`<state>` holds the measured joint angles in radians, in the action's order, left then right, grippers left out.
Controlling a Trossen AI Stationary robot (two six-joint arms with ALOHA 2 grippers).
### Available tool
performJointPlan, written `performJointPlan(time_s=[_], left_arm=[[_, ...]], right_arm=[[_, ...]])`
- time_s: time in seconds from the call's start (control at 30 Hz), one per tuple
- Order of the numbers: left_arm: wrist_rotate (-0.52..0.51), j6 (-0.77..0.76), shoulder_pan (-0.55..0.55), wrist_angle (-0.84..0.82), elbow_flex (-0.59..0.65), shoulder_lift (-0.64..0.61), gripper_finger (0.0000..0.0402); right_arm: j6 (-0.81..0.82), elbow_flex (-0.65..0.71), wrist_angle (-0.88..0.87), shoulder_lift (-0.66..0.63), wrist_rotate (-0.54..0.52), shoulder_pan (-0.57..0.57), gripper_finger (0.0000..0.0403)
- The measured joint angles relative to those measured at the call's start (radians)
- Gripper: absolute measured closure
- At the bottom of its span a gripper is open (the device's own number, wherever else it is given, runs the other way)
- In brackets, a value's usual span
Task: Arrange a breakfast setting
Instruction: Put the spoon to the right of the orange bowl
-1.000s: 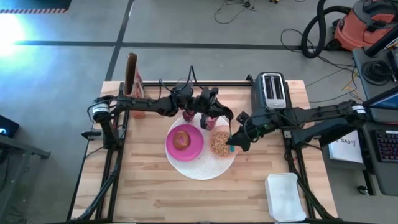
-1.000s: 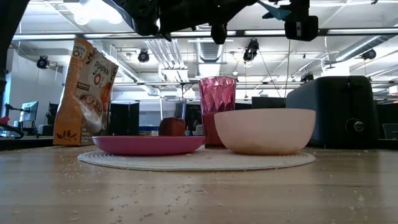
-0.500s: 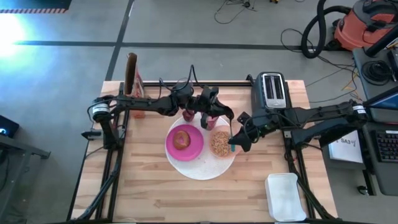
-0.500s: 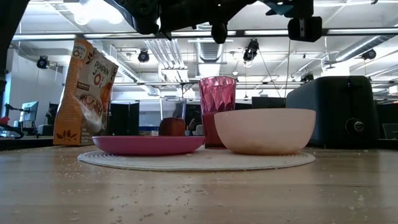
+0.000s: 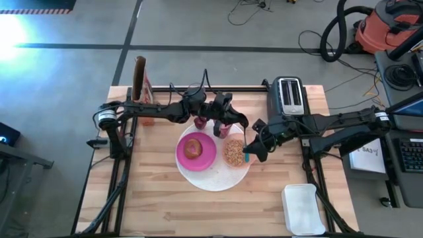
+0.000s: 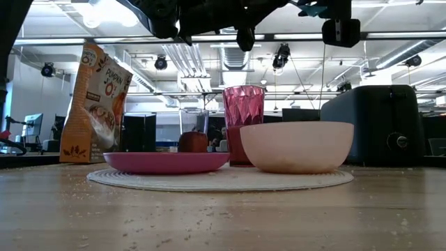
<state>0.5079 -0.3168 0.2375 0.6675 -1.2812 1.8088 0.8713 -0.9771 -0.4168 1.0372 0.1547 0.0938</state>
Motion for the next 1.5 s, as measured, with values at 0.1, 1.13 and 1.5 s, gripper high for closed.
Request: performJointPlan(time_s=[0.1, 1.13, 1.5], left_arm=[[0.002, 0.0, 0.0, -0.003, 0.0, 0.0, 0.0401], [0.401, -0.094, 0.103, -0.111, 0.0, -0.008, 0.0213], [0.633, -0.19, 0.146, -0.111, 0.001, -0.03, 0.0212]], right_arm=[[0.0, 0.0, -0.002, 0.0, 0.0, 0.0, 0.0373], [0.058, 0.0, -0.19, -0.072, -0.05, -0.056, 0.0395], [0.27, 0.034, -0.363, -0.089, -0.077, -0.057, 0.0395]])
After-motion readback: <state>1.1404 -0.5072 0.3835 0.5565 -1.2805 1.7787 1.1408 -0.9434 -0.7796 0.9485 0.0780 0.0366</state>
